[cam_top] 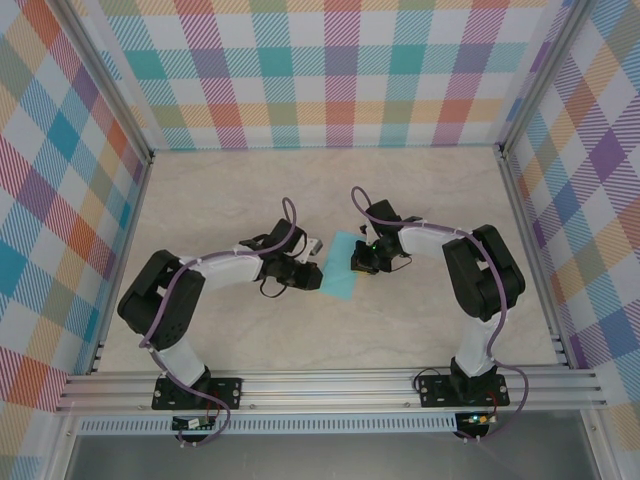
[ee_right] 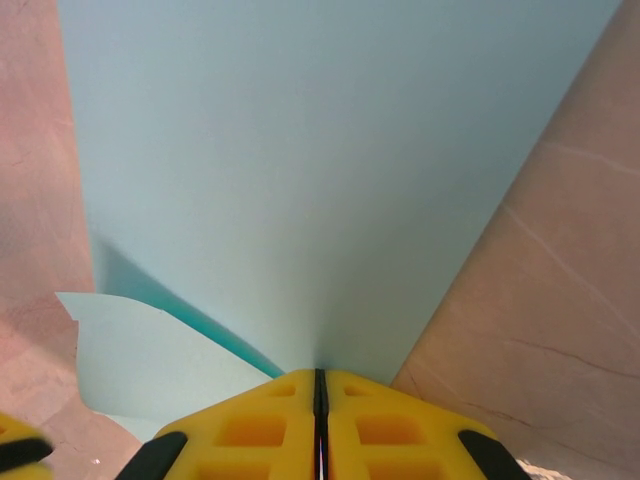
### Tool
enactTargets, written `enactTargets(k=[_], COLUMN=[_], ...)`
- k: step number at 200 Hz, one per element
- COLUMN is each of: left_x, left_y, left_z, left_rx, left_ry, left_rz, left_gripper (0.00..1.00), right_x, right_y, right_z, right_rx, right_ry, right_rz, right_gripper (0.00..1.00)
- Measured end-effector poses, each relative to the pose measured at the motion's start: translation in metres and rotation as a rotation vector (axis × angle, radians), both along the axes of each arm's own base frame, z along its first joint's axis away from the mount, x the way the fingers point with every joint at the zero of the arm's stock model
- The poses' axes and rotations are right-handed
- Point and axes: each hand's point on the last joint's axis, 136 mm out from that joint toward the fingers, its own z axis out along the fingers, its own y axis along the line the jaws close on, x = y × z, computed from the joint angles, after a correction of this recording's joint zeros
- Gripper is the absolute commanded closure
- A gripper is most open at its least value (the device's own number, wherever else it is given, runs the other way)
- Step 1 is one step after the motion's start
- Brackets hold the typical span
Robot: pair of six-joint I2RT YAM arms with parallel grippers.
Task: Fold a paper plane with a square sheet of paper (fold left side to right side)
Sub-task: Fold the triangle a second time at the center of the table.
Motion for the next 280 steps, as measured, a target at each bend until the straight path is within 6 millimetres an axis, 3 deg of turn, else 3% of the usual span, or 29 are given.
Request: enactTargets(k=[48,104,156,202,237,280], left_x=[-0.001,0.008,0.010,0.010,0.010,0.010], left_y=[-0.019,-0.029,-0.024,-0.023,-0.023,-0.023], left_z=[0.014,-0.016,-0.024,-0.029,-0.029,-0.030], left_rx=[-0.076,-0.043,-0.001,0.008,0.008,0.016], left_ry=[0.018,0.065,0.064,0.069,0.068,0.062], left_rz=[-0.038,-0.043,-0.039,-0.040,-0.040,-0.041], left_gripper=[0.87,0.89,0.90,0.91,0.92,0.92], right_x=[0.000,0.000,0.000,-0.003,-0.015,-0.032], right_y=[0.000,0.000,-0.001,-0.008,0.009,0.035], right_z=[0.000,0.000,0.002,0.029,0.039,0.017], right_rx=[0.001,0.001,-0.005,0.001,0.050,0.069], right_ry=[0.001,0.001,-0.002,-0.047,-0.041,0.048], right_rz=[0.000,0.000,-0.002,-0.008,0.037,0.098], right_gripper=[0.90,0.90,0.90,0.91,0.91,0.91])
